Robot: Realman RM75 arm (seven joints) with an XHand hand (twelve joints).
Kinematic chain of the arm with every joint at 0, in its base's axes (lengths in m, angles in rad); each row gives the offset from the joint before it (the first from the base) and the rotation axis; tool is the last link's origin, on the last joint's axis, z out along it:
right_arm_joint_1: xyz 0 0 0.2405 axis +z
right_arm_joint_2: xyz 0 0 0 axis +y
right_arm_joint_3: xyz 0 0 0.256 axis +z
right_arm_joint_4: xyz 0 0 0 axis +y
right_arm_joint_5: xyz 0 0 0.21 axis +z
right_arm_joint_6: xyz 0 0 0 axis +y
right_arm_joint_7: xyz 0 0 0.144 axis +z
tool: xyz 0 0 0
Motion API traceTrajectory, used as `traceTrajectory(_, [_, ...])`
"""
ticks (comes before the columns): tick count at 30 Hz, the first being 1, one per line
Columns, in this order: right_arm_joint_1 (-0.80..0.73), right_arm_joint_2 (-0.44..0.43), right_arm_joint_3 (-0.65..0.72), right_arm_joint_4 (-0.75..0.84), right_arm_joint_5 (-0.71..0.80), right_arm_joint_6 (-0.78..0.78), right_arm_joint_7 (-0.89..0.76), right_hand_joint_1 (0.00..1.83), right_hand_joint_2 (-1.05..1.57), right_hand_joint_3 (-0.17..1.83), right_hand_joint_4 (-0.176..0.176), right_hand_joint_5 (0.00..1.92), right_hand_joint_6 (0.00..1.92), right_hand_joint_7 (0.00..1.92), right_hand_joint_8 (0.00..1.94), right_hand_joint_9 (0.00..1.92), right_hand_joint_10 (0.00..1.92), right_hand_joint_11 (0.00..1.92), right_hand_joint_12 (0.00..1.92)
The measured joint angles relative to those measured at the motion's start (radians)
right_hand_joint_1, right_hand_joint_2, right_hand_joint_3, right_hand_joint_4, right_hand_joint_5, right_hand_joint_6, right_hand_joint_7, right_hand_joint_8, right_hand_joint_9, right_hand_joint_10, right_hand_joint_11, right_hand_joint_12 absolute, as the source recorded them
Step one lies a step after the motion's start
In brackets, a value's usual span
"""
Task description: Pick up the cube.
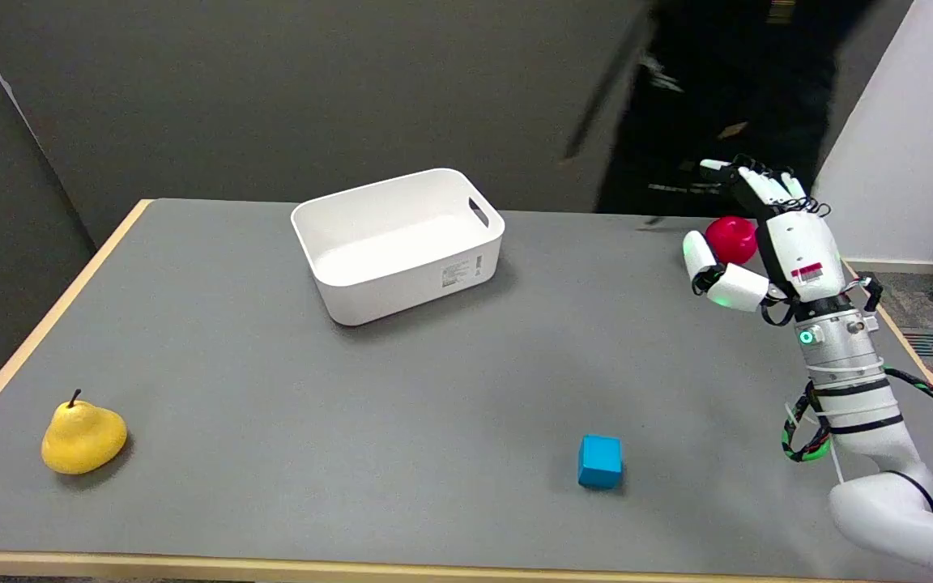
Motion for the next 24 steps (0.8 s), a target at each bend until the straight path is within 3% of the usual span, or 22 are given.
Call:
traceTrajectory(14, [-0.024, 0.007, -0.001, 0.002, -0.007, 0.003, 0.006, 0.32, 0.7, 1.0, 0.067, 0.28, 0.55, 0.38, 0.44, 0.36, 0.82, 0.12, 1.19])
traceTrajectory(24, [-0.14, 0.041, -0.001, 0.043, -0.027, 0.091, 0.043, 0.32, 0.68, 0.99, 0.08, 0.3, 0.59, 0.42, 0.48, 0.39, 0.86, 0.15, 1.22])
